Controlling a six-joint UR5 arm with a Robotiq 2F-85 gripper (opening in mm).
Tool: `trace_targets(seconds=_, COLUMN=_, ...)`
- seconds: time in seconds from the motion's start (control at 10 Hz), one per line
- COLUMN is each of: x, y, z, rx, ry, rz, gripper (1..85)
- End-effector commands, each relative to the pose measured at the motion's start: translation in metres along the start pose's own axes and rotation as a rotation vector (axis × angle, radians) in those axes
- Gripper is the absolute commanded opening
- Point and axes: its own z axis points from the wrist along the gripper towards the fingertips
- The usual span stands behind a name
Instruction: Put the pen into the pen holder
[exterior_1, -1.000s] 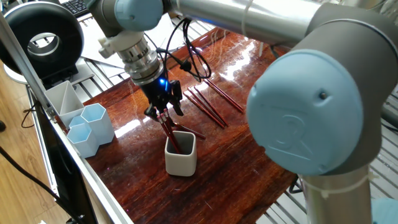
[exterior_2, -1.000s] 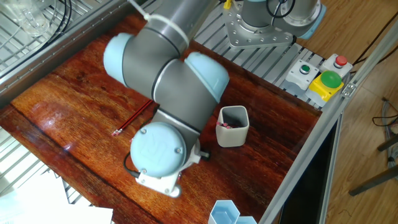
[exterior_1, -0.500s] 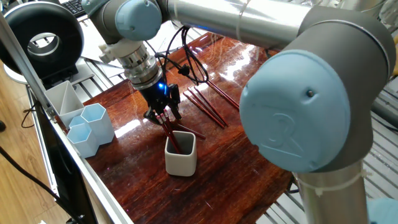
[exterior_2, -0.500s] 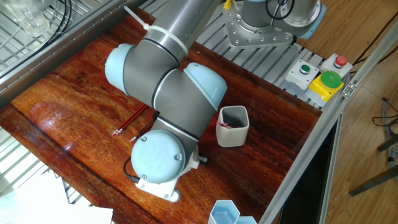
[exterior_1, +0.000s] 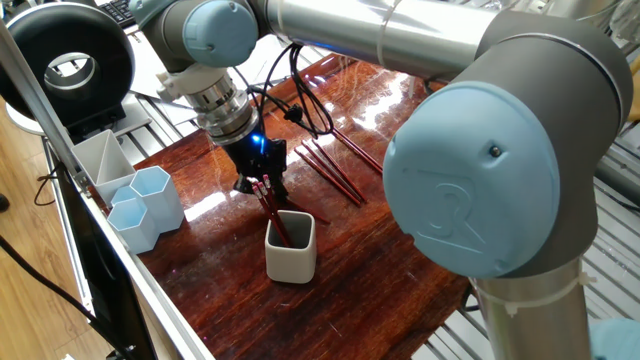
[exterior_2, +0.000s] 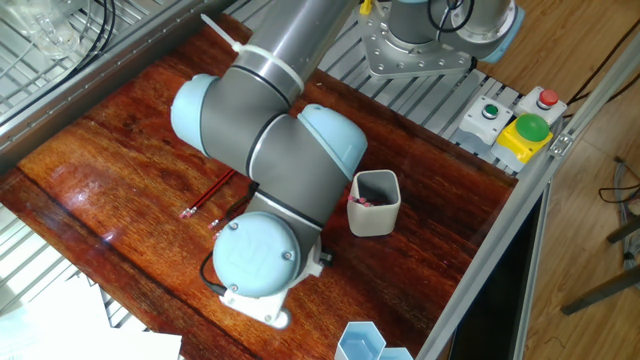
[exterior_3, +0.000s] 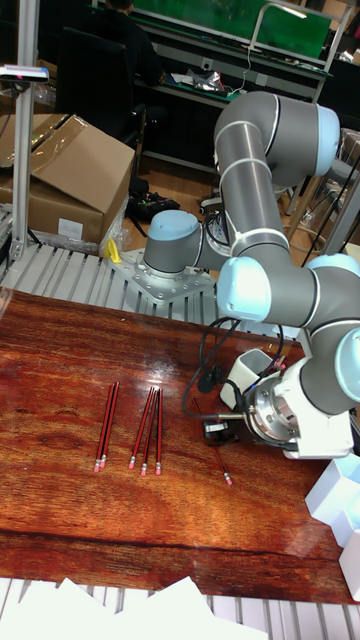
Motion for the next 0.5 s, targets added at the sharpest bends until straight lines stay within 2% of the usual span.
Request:
trace_targets(seconds=0.0, x=0.005, y=0.000, z=-0.008, rx=-0.022, ry=0.002, rz=0.031, gripper=3.0)
trace_targets(seconds=0.1, x=0.005, y=-0.002, z=-0.011, rx=-0.026, ry=-0.007, rz=0.028, gripper=1.3)
trace_targets(seconds=0.3, x=0.015, y=-0.007, z=-0.024, rx=-0.006, ry=-0.013, rz=0.031, gripper=1.0)
trace_targets(seconds=0.4, x=0.023, y=-0.002, z=-0.036, rx=-0.023, ry=-0.030, rz=0.022, gripper=1.0)
